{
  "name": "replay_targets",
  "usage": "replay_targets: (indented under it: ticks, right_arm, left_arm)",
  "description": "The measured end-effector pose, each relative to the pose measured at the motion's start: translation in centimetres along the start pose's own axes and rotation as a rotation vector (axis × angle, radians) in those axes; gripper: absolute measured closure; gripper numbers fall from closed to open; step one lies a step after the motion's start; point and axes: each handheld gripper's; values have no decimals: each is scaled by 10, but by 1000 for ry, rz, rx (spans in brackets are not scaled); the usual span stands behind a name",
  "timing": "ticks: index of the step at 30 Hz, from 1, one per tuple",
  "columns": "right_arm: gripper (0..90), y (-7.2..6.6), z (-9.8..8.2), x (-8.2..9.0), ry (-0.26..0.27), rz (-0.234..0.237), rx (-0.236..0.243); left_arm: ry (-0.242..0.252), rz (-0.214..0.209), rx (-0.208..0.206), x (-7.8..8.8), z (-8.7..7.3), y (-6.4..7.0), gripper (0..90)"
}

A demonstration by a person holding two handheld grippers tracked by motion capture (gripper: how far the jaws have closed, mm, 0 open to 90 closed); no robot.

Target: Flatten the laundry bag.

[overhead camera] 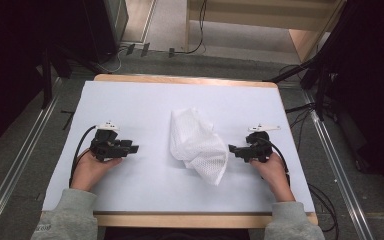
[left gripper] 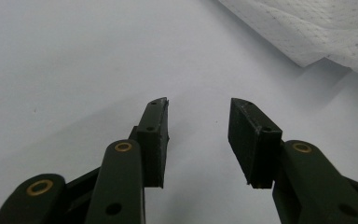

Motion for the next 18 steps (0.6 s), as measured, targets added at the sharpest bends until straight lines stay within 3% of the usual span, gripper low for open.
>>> replay_targets:
  ticks: [4,6,7,10,13,14,15,18]
  right_arm:
    - [164,-1,1,2,-10,14,21]
    - [165,-1,1,2,-17,19,21]
    - [167,-1,-1,2,-28,20,13]
    - [166,-1,-1,2,-33,21,16]
    - [170,-1,-2,3,-35,19,10]
    - [200,-2,-2,4,-36,22,14]
    - [285,-3,-3,6,-34,32,29]
    - [355,-5,-3,8,-33,38,35]
  left_arm:
    - [-40,-27,-31,-5,0,1,537]
    - [-66,-23,-18,-5,0,1,493]
    - [-50,-23,17,-4,1,-2,440]
    - [-12,-4,-8,-1,2,-4,432]
    - [-10,-17,11,-2,4,-5,417]
    - [-24,-18,8,-4,4,-4,416]
    - [-36,-14,3,-5,4,-4,415]
    - [-36,-27,9,-7,5,-5,395]
Point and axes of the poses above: each handheld gripper's, and its own axes: x roughly backward along the jaws, z roughly out of its top, y roughly to its right, and after that the axes turned 15 degrees about -x, right-handed
